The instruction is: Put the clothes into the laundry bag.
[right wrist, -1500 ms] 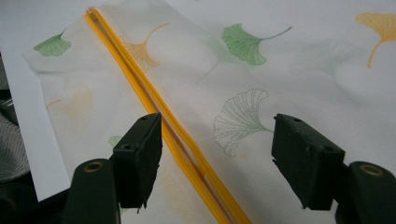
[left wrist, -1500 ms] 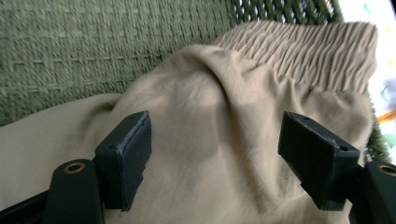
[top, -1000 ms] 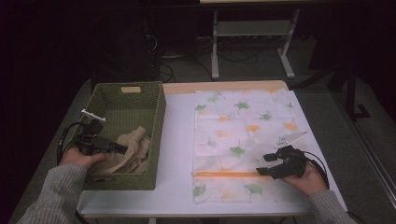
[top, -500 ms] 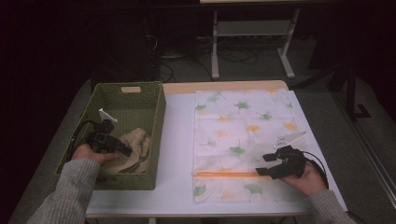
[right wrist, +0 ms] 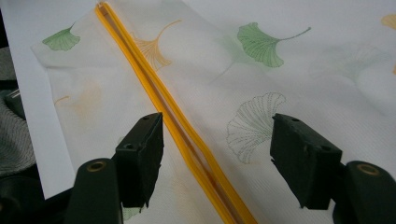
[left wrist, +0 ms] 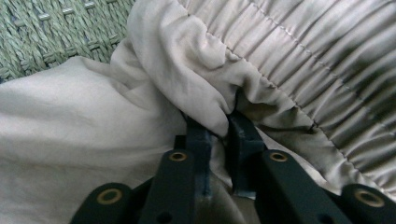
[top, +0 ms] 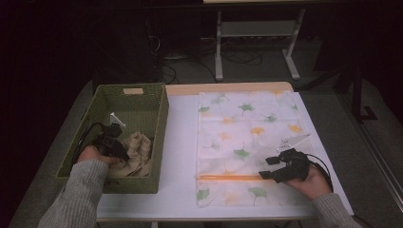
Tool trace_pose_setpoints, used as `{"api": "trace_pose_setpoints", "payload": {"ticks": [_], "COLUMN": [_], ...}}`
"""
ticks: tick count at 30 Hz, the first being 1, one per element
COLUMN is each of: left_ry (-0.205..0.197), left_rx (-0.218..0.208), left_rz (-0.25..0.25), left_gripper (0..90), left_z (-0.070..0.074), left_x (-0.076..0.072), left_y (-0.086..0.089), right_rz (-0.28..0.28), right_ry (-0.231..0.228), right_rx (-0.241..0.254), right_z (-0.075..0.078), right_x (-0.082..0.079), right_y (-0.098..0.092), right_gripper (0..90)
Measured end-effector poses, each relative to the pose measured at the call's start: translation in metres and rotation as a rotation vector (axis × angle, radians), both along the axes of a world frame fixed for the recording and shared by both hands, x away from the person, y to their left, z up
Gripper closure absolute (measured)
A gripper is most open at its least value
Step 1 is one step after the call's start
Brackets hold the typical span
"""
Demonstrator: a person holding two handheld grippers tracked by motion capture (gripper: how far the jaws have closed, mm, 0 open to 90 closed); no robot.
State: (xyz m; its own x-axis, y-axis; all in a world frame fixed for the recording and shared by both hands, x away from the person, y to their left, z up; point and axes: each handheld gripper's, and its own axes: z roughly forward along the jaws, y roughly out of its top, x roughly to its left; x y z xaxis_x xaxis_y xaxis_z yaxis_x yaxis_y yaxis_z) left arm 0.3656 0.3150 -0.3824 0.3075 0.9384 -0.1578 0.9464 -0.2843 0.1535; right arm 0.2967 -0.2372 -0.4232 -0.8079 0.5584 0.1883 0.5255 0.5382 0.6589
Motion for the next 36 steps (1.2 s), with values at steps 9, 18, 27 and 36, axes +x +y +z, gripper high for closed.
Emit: {"api": "trace_pose_setpoints", "payload": {"ticks": [9, 18, 27, 36], "left_ry": [-0.03, -0.105, -0.126, -0.057], "left_rx": [-0.127, -0.314, -0.348, -0.351], "left_rz": [0.0, 0.022, 0.019, 0.013], "left_gripper": [85.2, 85.7, 85.7, 38.0], "left_z": [0.018, 0.039, 0.042, 0.032], "left_x": [-0.012, -0.033, -0.038, -0.024], "left_y": [0.008, 0.028, 0.031, 0.019], "right_rz": [0.008, 0.024, 0.035, 0.033], "right_ry": [-0.01, -0.065, -0.086, -0.073], "right_rx": [0.006, 0.008, 0.014, -0.001], "right_z": [0.002, 0.007, 0.009, 0.006], "right_x": [0.0, -0.001, -0.001, 0.0], "right_y": [0.0, -0.004, -0.007, -0.007], "right_gripper": [33.4, 32.9, 31.8, 31.8]}}
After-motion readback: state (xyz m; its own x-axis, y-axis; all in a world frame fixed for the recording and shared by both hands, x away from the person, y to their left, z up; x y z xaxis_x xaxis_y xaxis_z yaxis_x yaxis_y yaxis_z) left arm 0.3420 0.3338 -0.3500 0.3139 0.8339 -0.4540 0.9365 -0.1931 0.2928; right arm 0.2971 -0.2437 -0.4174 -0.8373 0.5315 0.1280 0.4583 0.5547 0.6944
